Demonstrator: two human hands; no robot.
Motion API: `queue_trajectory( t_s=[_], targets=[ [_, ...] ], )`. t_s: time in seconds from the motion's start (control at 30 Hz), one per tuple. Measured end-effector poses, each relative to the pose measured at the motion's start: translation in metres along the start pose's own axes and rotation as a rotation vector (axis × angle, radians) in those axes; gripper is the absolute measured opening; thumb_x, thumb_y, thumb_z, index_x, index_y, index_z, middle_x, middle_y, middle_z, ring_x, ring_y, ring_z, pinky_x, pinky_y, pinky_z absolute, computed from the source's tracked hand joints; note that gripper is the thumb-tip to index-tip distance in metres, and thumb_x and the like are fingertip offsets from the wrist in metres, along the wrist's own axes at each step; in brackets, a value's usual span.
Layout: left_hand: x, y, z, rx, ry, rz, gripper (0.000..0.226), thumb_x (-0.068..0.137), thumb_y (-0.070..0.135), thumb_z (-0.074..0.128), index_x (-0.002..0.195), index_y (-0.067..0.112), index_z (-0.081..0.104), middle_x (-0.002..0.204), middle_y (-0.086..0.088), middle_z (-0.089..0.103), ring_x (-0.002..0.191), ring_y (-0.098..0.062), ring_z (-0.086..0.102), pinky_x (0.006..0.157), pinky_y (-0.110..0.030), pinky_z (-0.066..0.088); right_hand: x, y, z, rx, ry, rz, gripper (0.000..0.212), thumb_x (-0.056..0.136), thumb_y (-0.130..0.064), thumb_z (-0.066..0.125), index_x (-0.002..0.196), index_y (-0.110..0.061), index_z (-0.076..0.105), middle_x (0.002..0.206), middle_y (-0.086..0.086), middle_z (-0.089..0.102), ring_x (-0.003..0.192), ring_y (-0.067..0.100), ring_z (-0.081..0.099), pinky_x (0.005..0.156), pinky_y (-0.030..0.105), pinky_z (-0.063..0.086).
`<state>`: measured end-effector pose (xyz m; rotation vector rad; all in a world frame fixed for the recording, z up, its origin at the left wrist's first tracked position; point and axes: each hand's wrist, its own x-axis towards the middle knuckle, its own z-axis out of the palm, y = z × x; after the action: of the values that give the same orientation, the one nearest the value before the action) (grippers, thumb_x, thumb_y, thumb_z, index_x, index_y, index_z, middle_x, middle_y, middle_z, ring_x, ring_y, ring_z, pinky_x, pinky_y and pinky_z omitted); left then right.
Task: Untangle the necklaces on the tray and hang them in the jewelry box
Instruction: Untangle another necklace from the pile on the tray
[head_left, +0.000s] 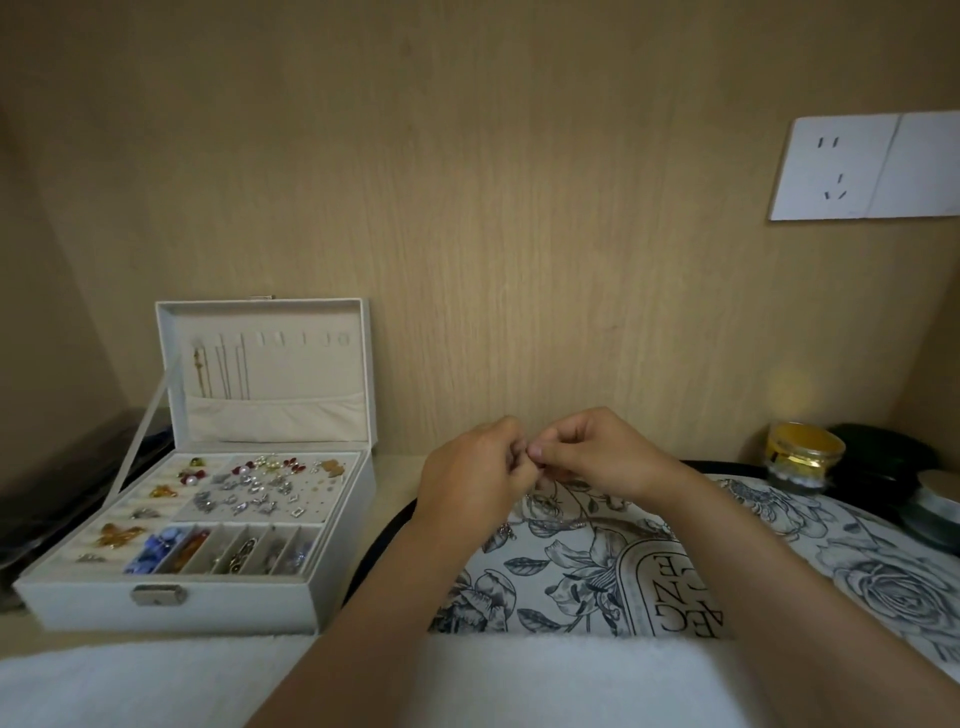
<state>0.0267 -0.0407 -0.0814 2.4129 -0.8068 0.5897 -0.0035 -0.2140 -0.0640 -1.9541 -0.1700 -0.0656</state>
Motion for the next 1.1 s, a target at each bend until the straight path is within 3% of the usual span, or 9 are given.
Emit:
queue_trajectory(
  t_s=[0.13,0.3,0.4,0.47,0.57,0.73,0.83,0.93,1.1],
  targets=[
    [0.012,0.001,-0.005,0.045,-0.022,0.094,0.009,0.093,0.037,0.056,0.092,0.028,0.057,0.078,0.01,0.062,0.067,-0.006,0.056,0.054,-0.022,0.036,0.003,0.002,-0.009,0.035,0.025,0.036,0.01,0.091,-0.013,0.071,0.089,-0.007,0.079,0.088,0.024,0.074,0.077,0.028,0.064,0.093,0.051,0.053],
    [0.024,0.005,0.0,0.211,-0.04,0.257,0.009,0.094,0.033,0.053,0.095,0.025,0.054,0.08,0.007,0.062,0.066,-0.01,0.057,0.053,-0.026,0.037,0.002,0.004,-0.021,-0.112,0.025,0.047,0.006,0.085,-0.011,0.075,0.082,-0.008,0.078,0.082,0.011,0.076,0.069,0.013,0.065,0.077,0.036,0.058],
    [0.022,0.001,0.005,0.1,-0.074,0.217,0.004,0.094,0.032,0.055,0.093,0.028,0.054,0.074,0.008,0.06,0.062,-0.008,0.054,0.05,-0.018,0.031,0.002,0.004,-0.022,-0.004,0.058,0.046,0.008,0.091,-0.018,0.071,0.091,-0.013,0.076,0.086,0.004,0.076,0.077,0.015,0.07,0.073,0.024,0.056],
    [0.019,-0.002,0.008,-0.023,-0.092,0.143,0.006,0.095,0.032,0.055,0.09,0.029,0.052,0.071,0.008,0.059,0.061,-0.007,0.053,0.05,-0.017,0.032,0.002,0.004,-0.022,0.063,0.004,0.045,0.014,0.094,-0.014,0.068,0.102,-0.007,0.076,0.094,0.01,0.077,0.079,0.02,0.072,0.077,0.027,0.058],
    [0.016,-0.006,0.011,-0.124,-0.124,0.076,0.007,0.096,0.033,0.054,0.092,0.027,0.052,0.073,0.007,0.059,0.061,-0.006,0.053,0.052,-0.021,0.037,0.003,0.006,-0.017,0.005,-0.01,0.03,0.012,0.09,-0.012,0.072,0.096,-0.004,0.078,0.086,0.014,0.076,0.061,0.015,0.065,0.069,0.031,0.055],
    [0.008,-0.013,0.012,0.069,-0.149,0.176,0.013,0.097,0.037,0.052,0.098,0.024,0.053,0.076,0.009,0.06,0.065,-0.008,0.055,0.056,-0.025,0.039,0.003,0.006,-0.01,-0.143,-0.035,0.069,0.005,0.084,-0.01,0.078,0.087,-0.006,0.079,0.079,0.011,0.076,0.06,0.01,0.057,0.059,0.023,0.047],
    [0.003,-0.014,0.017,0.086,-0.142,0.23,0.014,0.098,0.034,0.052,0.1,0.021,0.052,0.082,0.007,0.061,0.068,-0.01,0.057,0.059,-0.029,0.044,0.005,0.005,-0.007,-0.247,-0.052,0.08,0.002,0.083,-0.01,0.078,0.085,-0.009,0.079,0.072,0.002,0.074,0.059,0.003,0.059,0.062,0.019,0.049],
    [0.002,-0.015,0.02,0.027,-0.137,0.199,0.011,0.098,0.03,0.051,0.101,0.019,0.051,0.077,0.006,0.059,0.065,-0.013,0.056,0.059,-0.032,0.043,0.002,0.004,-0.005,-0.214,-0.049,0.051,0.008,0.089,-0.009,0.071,0.089,-0.007,0.078,0.066,-0.009,0.072,0.057,-0.005,0.059,0.06,0.01,0.046],
    [0.002,-0.018,0.023,0.06,-0.093,0.13,0.013,0.101,0.033,0.044,0.103,0.02,0.047,0.066,0.01,0.054,0.059,-0.012,0.055,0.054,-0.03,0.039,0.005,0.006,0.002,-0.144,0.06,0.012,0.013,0.092,-0.012,0.069,0.087,-0.007,0.08,0.064,-0.001,0.07,0.051,0.001,0.053,0.053,0.015,0.043]
  ],
)
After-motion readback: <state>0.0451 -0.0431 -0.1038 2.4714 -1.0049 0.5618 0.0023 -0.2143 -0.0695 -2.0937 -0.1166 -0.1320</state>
